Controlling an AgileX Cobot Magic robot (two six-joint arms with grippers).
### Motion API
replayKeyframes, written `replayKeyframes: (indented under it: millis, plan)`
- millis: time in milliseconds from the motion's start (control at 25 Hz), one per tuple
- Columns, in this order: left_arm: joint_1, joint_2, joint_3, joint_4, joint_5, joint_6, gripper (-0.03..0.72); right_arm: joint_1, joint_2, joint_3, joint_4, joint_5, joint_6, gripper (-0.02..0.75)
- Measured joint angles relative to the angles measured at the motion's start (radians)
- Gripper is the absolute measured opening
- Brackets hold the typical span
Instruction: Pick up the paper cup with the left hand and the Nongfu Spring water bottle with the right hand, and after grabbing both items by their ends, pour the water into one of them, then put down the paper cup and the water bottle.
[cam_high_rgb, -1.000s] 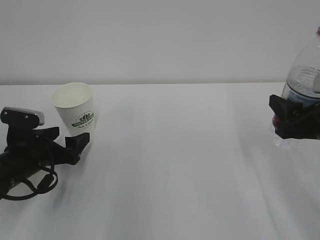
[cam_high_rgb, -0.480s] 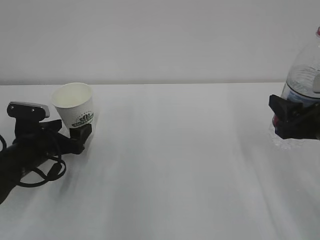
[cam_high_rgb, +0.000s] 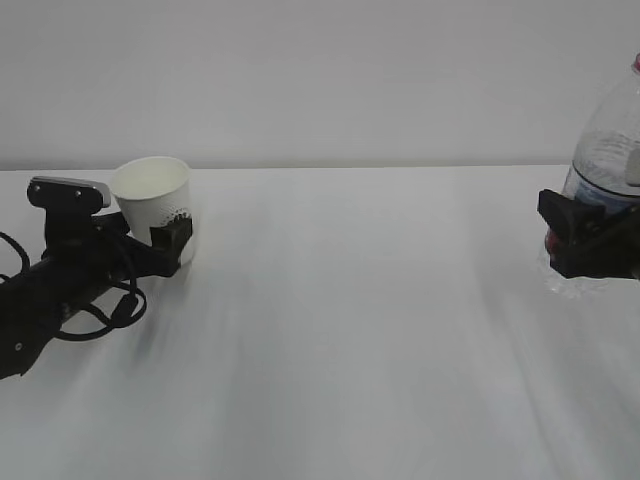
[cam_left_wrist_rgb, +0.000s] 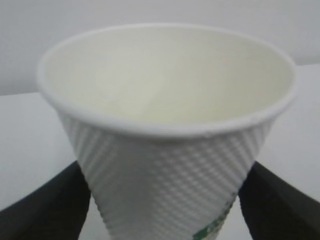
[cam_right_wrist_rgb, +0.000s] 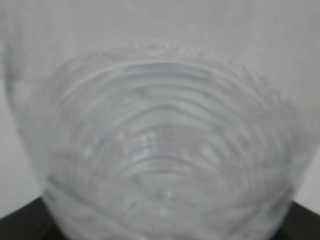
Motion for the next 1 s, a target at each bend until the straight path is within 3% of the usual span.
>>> replayKeyframes:
  millis: [1000]
  plan:
    - [0.000, 0.022, -0.036, -0.012, 0.060, 0.000, 0.680, 0.000, 0.000, 0.000, 0.000, 0.000, 0.000, 0.514]
